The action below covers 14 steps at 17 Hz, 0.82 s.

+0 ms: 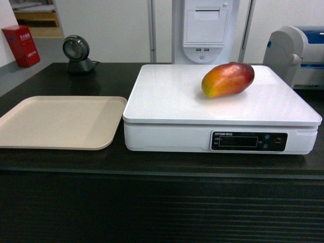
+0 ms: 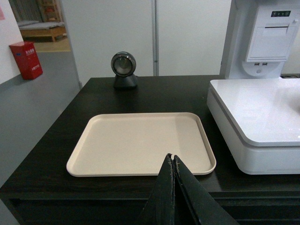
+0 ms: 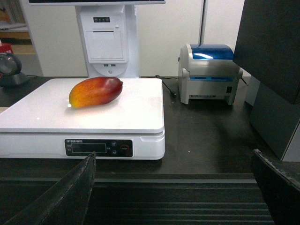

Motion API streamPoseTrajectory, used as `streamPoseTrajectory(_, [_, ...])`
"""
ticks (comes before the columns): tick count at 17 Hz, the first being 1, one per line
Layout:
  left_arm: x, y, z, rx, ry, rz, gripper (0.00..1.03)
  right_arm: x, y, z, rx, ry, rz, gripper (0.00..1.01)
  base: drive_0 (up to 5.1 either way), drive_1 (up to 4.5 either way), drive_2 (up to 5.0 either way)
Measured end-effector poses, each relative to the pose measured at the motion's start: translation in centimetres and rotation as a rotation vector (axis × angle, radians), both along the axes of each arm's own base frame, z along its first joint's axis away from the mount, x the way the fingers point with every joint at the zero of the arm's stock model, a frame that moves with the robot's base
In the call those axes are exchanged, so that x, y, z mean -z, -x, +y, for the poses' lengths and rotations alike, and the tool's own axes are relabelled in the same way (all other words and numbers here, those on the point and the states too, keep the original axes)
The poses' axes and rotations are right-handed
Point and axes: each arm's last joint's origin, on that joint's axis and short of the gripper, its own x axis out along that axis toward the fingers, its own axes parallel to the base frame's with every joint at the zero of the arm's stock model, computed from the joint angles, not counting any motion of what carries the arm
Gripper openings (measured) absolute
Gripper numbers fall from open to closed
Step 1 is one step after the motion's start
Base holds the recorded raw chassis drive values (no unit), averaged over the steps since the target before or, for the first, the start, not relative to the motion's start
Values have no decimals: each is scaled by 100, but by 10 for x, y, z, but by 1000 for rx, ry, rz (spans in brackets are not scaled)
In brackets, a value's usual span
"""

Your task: Place dark red mango on scale at checkout

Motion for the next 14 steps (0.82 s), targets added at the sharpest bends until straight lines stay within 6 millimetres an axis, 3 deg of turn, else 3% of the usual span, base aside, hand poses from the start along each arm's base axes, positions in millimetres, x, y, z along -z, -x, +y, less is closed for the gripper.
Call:
streamPoseTrajectory(7, [13,15,0,0,0,5,2,0,0,0,0,0,0,98,0,0,0])
streamPoseTrajectory(14, [9,30,0,2,0,-19,2,0,0,0,0,0,0,98,0,0,0])
